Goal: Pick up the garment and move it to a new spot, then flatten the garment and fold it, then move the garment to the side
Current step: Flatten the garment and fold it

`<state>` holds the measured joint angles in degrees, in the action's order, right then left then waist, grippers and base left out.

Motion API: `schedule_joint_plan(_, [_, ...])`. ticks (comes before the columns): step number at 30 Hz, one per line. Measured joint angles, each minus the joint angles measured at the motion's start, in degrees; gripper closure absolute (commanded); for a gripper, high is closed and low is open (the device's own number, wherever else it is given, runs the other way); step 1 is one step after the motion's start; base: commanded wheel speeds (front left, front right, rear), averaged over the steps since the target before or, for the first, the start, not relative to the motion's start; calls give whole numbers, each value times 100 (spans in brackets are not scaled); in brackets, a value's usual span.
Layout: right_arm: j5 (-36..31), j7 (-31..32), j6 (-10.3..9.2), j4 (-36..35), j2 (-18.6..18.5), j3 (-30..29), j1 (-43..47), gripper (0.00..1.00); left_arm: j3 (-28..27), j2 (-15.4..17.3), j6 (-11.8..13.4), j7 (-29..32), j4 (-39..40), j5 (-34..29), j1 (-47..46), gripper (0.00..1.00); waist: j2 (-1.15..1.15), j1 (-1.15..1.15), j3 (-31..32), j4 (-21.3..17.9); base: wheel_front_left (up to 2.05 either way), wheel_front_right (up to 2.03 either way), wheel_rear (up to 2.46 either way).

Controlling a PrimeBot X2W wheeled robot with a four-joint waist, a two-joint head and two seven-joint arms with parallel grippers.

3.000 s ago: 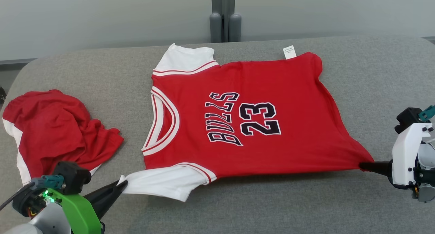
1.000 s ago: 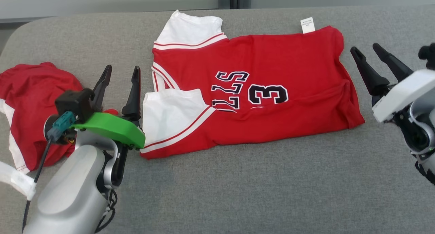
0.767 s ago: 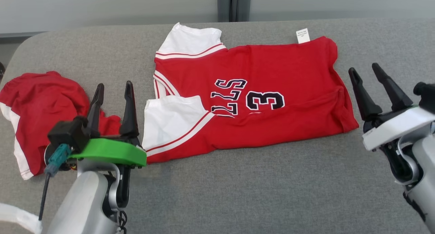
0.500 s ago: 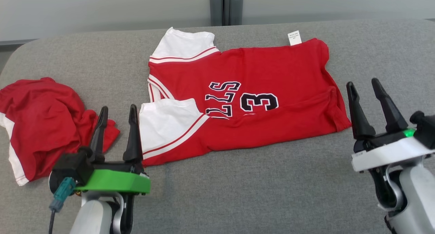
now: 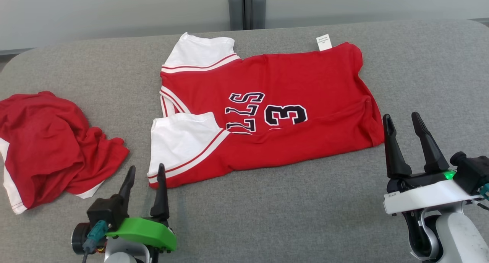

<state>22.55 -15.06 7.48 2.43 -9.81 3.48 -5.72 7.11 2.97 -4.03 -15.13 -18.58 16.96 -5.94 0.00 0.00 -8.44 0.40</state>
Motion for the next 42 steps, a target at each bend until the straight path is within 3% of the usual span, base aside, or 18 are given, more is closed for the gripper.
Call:
schedule_joint_plan(6, [9, 0, 0, 54, 3, -2, -37, 0, 240, -15, 113, 0, -954, -100, -315, 0, 0, 0, -38, -73, 0, 0, 0])
schedule_joint_plan(12, [30, 0, 0, 132, 49, -2, -44, 0, 85, -12, 621, 0, -1602, -160, -609, 0, 0, 0, -108, -189, 0, 0, 0])
schedule_joint_plan(24, [29, 0, 0, 263, 124, -79, -102, 0, 102, -11, 611, -19, -2565, -143, -1072, 0, 0, 0, -251, -406, 0, 0, 0])
schedule_joint_plan(26, [24, 0, 0, 293, 145, -115, -104, 0, 121, -11, 570, -34, -2677, -137, -1157, 100, 0, 0, -271, -418, 0, 0, 0])
schedule_joint_plan(30, [-66, 0, 0, 532, 172, -242, -126, 0, 131, -38, 494, -18, -2509, -147, -1203, 100, 0, 0, -273, -377, 0, 0, 0])
schedule_joint_plan(42, [-665, 37, 1, 2462, 290, -565, -845, 0, 488, -26, 294, -1, -820, -259, -798, 100, 0, 0, -184, 71, 0, 0, 0])
